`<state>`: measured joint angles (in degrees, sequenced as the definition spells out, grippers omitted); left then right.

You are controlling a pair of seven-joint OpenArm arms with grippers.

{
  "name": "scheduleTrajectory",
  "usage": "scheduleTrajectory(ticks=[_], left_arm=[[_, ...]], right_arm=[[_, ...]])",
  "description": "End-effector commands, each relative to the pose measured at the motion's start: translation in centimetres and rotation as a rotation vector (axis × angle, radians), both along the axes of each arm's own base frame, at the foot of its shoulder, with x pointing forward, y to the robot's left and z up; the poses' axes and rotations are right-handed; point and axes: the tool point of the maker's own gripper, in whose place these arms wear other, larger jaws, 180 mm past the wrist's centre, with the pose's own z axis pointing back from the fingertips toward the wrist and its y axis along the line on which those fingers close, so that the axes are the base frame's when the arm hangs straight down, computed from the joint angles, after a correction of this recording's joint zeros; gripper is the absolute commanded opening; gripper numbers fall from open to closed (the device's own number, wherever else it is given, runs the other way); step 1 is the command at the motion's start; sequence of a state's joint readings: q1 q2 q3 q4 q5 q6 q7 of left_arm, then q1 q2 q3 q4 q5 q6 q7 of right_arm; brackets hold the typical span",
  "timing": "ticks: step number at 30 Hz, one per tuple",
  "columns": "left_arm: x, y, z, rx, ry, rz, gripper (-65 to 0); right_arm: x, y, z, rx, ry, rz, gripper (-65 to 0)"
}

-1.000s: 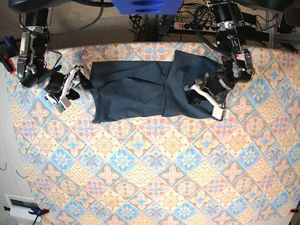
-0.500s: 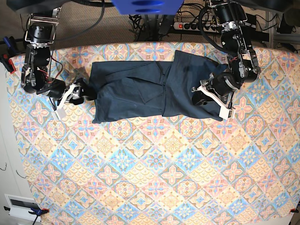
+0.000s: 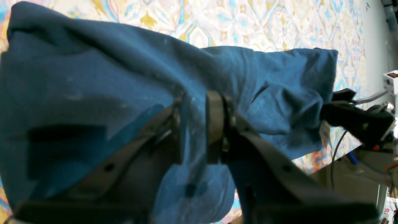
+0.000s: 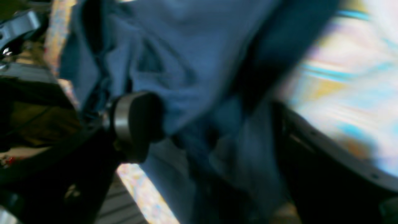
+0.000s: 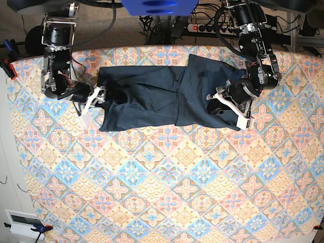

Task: Layout the t-shirt on the table in an organized manner, then fold the t-shirt properly
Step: 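Grasp the strip end with the right gripper and fold it inward, then lift and fold the shirt again with the right gripper toward the left gripper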

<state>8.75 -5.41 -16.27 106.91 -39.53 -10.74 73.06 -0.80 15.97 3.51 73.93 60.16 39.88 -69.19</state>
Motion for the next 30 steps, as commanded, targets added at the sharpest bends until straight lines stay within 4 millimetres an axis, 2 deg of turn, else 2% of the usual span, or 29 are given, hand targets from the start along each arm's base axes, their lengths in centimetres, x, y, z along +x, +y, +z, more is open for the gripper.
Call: scheduleTrajectory(ticks=[1, 5, 12, 14, 18, 21, 23, 25, 28, 30], left_arm=[[0.7, -0.1, 1.2, -0.009, -0.047, -0.002, -54.1], [0.6, -0.1, 1.2, -0.010, -0.046, 0.000, -54.1], [0.8, 0.4, 1.3, -0.008, -0.050, 0.013, -54.1], [0.9, 0.9, 1.4, -0.005, -0.053, 0.030, -54.1], [1.0, 1.5, 1.5, -0.004, -0.057, 0.048, -54.1], [1.0, 1.6, 1.5, -0.004, -0.057, 0.049, -54.1], [1.0, 1.9, 1.5, -0.002, -0.058, 0.060, -54.1], [1.0, 2.0, 1.5, -0.003, -0.058, 0.063, -54.1], [1.0, 2.6, 1.6, 0.000, -0.060, 0.081, -54.1], [1.0, 2.7, 1.6, 0.000, -0.060, 0.082, -54.1]], right_arm=[[0.2, 0.0, 0.3, -0.019, -0.008, 0.026, -17.9], [-0.3, 1.4, 0.0, -0.006, 0.002, 0.058, -18.8], [-0.3, 1.4, 0.0, -0.008, -0.001, 0.061, -32.6], [0.3, 0.4, 0.4, -0.010, -0.014, 0.029, -40.2], [0.8, -1.0, 0.7, -0.013, -0.024, -0.022, -64.7], [1.2, -2.1, 0.9, -0.024, -0.034, -0.048, -64.8], [1.7, -4.0, 1.3, -0.046, -0.045, -0.085, -64.7], [2.1, -5.0, 1.7, -0.054, -0.059, -0.111, -64.8], [3.8, -7.5, 3.2, -0.094, -0.105, -0.141, -64.8], [4.4, -9.6, 3.3, -0.150, -0.107, -0.165, -64.8]])
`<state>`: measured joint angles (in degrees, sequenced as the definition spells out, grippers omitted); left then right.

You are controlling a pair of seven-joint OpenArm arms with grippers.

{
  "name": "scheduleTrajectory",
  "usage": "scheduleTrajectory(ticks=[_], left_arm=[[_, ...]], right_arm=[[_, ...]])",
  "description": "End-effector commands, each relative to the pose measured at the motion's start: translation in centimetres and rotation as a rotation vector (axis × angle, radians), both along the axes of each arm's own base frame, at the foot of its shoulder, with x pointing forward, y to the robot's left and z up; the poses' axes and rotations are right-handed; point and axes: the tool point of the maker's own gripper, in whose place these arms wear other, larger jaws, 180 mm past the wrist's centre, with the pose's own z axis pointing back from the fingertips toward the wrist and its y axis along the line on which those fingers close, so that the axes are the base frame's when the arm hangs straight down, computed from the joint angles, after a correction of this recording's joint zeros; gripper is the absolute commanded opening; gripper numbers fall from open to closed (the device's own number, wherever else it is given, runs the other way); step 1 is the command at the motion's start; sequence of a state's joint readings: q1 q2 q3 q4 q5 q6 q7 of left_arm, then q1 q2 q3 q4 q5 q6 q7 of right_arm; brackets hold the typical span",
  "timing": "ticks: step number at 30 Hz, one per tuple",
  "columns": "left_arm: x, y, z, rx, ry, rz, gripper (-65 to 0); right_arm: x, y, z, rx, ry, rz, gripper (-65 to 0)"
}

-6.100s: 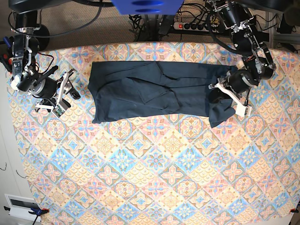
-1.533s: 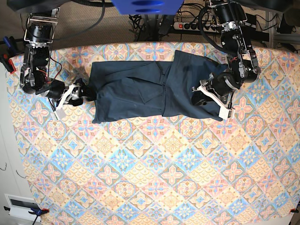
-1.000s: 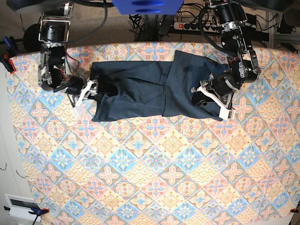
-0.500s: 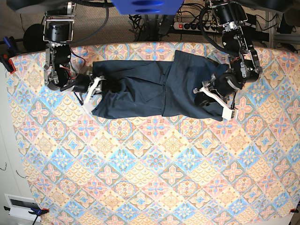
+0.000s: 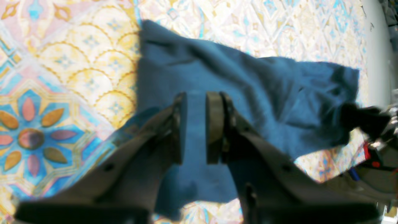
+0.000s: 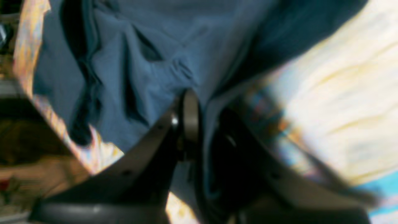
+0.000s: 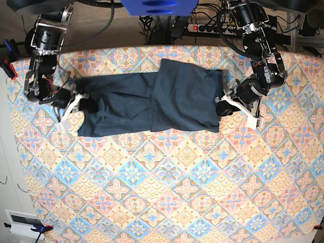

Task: Layout the t-shirt on the table in an organized manner, then fold the t-shirt properly
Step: 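Lift and fold the shirt again with the right gripper toward the left gripper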

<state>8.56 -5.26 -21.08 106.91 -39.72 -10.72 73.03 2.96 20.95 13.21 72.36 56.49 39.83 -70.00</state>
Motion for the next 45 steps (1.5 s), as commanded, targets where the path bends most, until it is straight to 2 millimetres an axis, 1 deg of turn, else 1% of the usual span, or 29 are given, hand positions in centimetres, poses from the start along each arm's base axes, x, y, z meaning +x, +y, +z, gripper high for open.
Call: scheduleTrajectory(ticks=[1, 4, 7, 10, 13, 17, 19, 21, 23, 25, 30, 31, 36, 38, 40, 41, 43, 45], left_arm=[[0.7, 0.0, 1.3, -0.004, -0.050, -0.001, -54.1], [0.6, 0.0, 1.1, -0.004, -0.045, -0.001, -54.1], [0.5, 0.6, 1.1, -0.001, -0.045, 0.017, -54.1], [0.5, 0.7, 1.1, 0.002, -0.044, 0.019, -54.2], [0.4, 0.8, 0.9, 0.010, -0.035, 0.019, -54.2], [0.0, 1.2, 0.5, 0.030, -0.023, 0.010, -54.2], [-0.1, 1.3, 0.5, 0.032, -0.022, 0.010, -54.3], [-0.1, 1.4, 0.5, 0.034, -0.021, 0.013, -54.3], [-0.1, 1.4, 0.5, 0.034, -0.020, 0.014, -54.3], [-0.4, 1.5, 0.2, 0.036, -0.011, 0.014, -54.3], [-0.7, 1.4, 0.0, 0.035, -0.003, 0.011, -54.3], [-0.7, 1.4, 0.0, 0.035, -0.003, 0.011, -54.3], [-0.8, 1.5, 0.0, 0.036, -0.002, 0.014, -54.3], [-0.8, 1.5, 0.0, 0.036, -0.002, 0.014, -54.3], [-0.8, 1.5, 0.0, 0.036, -0.002, 0.014, -54.3], [-0.8, 1.4, -0.1, 0.035, -0.001, 0.011, -54.3], [-0.8, 1.3, -0.1, 0.035, -0.001, 0.010, -54.3], [-0.8, 1.3, 0.0, 0.033, -0.002, 0.010, -54.3]], right_arm=[[1.3, -2.0, 1.3, -0.040, -0.040, -0.027, -64.8], [1.8, -4.7, 1.4, -0.125, -0.032, -0.058, -64.8], [2.1, -6.2, 2.0, -0.197, -0.035, -0.054, -64.8], [2.5, -6.3, 3.4, -0.236, -0.080, -0.033, -64.8], [3.4, -5.2, 6.4, -0.284, -0.182, 0.010, -64.8], [1.9, -2.1, 7.5, -0.337, -0.238, 0.125, -64.8], [1.6, 2.0, 8.4, -0.298, -0.300, 0.200, -64.8], [1.2, 5.0, 9.4, -0.279, -0.349, 0.266, -64.8], [0.6, 8.5, 10.0, -0.248, -0.387, 0.343, -64.8], [0.0, 11.0, 10.0, -0.219, -0.401, 0.401, -64.8], [-1.3, 16.3, 9.8, -0.119, -0.409, 0.486, -64.8], [-1.2, 17.0, 10.2, -0.110, -0.422, 0.500, -64.8], [-0.7, 19.7, 11.1, -0.132, -0.469, 0.599, -64.8], [-0.3, 21.3, 11.6, -0.146, -0.497, 0.625, -64.8], [-0.2, 22.8, 11.5, -0.156, -0.508, 0.642, -64.7], [-0.3, 23.8, 11.2, -0.163, -0.504, 0.656, -64.5], [-0.8, 25.3, 9.3, -0.197, -0.462, 0.701, -62.1], [-1.1, 25.8, 7.1, -0.272, -0.418, 0.759, -55.7]])
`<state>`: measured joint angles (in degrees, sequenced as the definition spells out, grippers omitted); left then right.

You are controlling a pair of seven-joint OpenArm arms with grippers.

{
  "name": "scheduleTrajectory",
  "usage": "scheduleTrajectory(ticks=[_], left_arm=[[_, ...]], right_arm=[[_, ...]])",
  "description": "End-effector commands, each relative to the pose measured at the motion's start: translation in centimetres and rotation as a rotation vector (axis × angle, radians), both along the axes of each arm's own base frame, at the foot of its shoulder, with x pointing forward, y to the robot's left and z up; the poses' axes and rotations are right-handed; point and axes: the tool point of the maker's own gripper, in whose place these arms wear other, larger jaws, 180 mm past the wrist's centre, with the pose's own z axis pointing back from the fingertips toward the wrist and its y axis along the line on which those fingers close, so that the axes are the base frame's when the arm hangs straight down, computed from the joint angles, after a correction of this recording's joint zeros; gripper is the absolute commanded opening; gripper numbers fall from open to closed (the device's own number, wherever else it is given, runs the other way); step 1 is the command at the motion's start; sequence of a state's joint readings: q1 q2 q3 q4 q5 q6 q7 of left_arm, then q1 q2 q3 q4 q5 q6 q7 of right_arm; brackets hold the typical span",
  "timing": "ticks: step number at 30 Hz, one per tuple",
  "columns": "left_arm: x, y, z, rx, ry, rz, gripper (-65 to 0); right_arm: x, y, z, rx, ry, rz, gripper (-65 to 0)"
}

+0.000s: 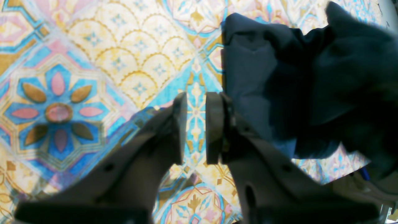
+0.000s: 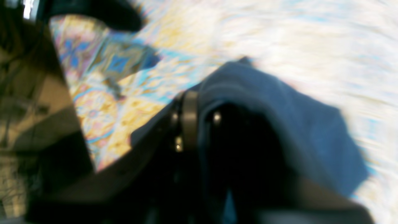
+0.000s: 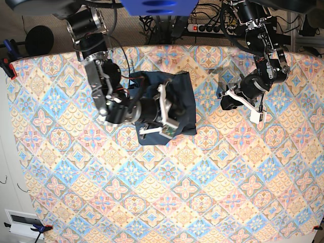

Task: Layout the t-shirt on the table in an organized manner, then fold the t-shirt properly
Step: 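Lift and fold the shirt again with the right gripper toward the left gripper, then grasp the folded shirt edge with the left gripper and tuck it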

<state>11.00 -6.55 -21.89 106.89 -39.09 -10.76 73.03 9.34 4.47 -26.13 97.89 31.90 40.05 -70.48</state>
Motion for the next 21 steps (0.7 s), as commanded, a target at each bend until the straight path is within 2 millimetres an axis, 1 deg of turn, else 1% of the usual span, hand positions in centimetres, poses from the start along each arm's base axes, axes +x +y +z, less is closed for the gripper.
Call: scheduleTrajectory(ticks=[1, 3, 4, 6, 8, 10, 12, 14, 16, 18, 21], left_arm=[[0.8, 0.0, 1.2, -0.001, -0.047, -0.003, -54.3], [0.8, 0.0, 1.2, -0.001, -0.047, -0.003, -54.3], [0.8, 0.0, 1.2, -0.001, -0.047, -0.003, -54.3], [0.8, 0.0, 1.2, -0.001, -0.047, -0.003, -54.3], [0.8, 0.0, 1.2, -0.003, -0.047, -0.003, -54.3], [0.8, 0.0, 1.2, -0.003, -0.047, -0.003, -54.3], [0.8, 0.0, 1.2, -0.003, -0.047, -0.003, -54.3], [0.8, 0.0, 1.2, -0.003, -0.047, -0.003, -54.3], [0.8, -0.1, 1.2, -0.007, -0.049, -0.005, -54.3], [0.8, -0.1, 1.2, -0.007, -0.049, -0.005, -54.3], [0.7, 0.0, 1.1, -0.001, -0.045, -0.004, -54.3]], right_arm=[[0.8, -0.1, 0.3, -0.032, -0.043, 0.010, -51.9], [0.2, 1.0, 0.0, -0.045, -0.068, 0.054, -44.7], [-0.4, 2.0, 0.2, -0.030, -0.081, 0.085, -41.0], [-1.3, 3.3, 0.6, 0.003, -0.094, 0.127, -36.5], [-1.5, 3.9, 1.6, 0.040, -0.124, 0.138, -33.8], [-1.4, 4.3, 2.8, 0.073, -0.157, 0.139, -33.6], [-0.9, 4.2, 4.2, 0.104, -0.194, 0.125, -33.6], [-0.3, 4.1, 6.1, 0.150, -0.246, 0.106, -33.6], [0.3, 3.6, 7.3, 0.177, -0.277, 0.077, -33.6], [1.1, 2.7, 7.5, 0.177, -0.284, 0.043, -33.6], [2.3, 0.1, 6.9, 0.134, -0.291, -0.007, -33.6]])
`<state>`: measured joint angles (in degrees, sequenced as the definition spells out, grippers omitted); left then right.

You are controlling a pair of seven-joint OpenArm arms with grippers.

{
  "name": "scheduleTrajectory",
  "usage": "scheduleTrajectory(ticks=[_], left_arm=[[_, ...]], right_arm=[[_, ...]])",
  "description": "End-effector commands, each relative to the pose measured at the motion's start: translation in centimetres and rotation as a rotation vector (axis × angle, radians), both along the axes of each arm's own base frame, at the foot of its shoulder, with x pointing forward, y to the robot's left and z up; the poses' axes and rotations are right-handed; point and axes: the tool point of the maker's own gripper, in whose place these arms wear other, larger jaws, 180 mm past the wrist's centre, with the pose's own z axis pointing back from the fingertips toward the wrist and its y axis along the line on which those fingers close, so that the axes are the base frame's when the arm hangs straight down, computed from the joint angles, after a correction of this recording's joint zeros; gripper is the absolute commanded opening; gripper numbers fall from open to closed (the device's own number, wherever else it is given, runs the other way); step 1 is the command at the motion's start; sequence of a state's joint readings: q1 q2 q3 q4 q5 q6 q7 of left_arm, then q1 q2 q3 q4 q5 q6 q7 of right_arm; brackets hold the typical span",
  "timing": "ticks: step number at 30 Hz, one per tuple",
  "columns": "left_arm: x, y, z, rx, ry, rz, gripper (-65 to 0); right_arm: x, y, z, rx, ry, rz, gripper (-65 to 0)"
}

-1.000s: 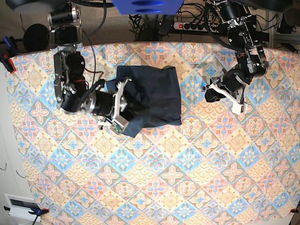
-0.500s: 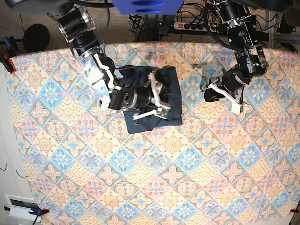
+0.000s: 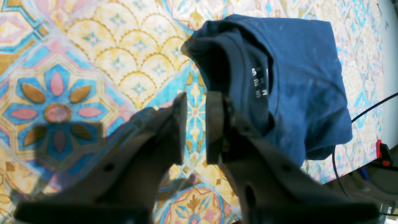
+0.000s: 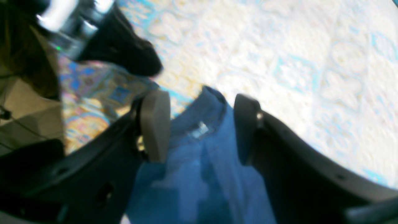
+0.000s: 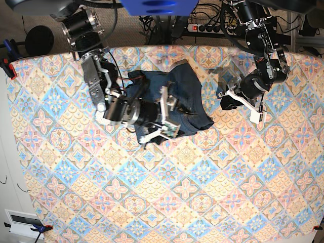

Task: Layout the t-shirt on the table in an organized manner, then fold the t-shirt properly
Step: 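Grasp the folded shirt edge with the left gripper and tuck it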

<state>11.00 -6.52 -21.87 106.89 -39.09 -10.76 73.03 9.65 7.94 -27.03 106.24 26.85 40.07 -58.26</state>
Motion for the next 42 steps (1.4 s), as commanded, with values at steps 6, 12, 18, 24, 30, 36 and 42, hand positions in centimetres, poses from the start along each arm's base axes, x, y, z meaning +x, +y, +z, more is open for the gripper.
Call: scheduleTrajectory(ticks=[6, 12, 18, 24, 30, 36, 42], left_arm=[[1.5, -0.7, 1.8, -0.013, -0.067, -0.024, -53.4], [4.7, -2.4, 1.8, -0.067, -0.078, -0.054, -48.8], [7.6, -4.3, 0.0, -0.254, -0.011, -0.036, -20.7], [7.7, -5.3, -1.8, -0.328, 0.052, -0.029, -13.9], [9.6, -6.2, -2.3, -0.367, 0.062, -0.025, -22.1], [12.8, -10.9, 0.7, -0.363, -0.041, -0.106, -65.0], [15.2, -14.0, 4.3, -0.387, -0.121, -0.161, -65.0]], right_arm=[[3.2, -5.5, -0.6, -0.047, -0.005, -0.132, -33.6], [4.0, -9.6, -1.7, -0.055, 0.031, -0.253, -33.6], [3.3, -9.7, -2.5, -0.058, 0.054, -0.256, -33.6], [3.2, -9.8, -2.5, -0.055, 0.057, -0.257, -33.6], [3.2, -9.7, -2.5, -0.054, 0.056, -0.257, -33.6], [3.3, -9.8, -2.5, -0.056, 0.056, -0.257, -33.6], [3.2, -9.9, -2.6, -0.058, 0.060, -0.259, -33.6]])
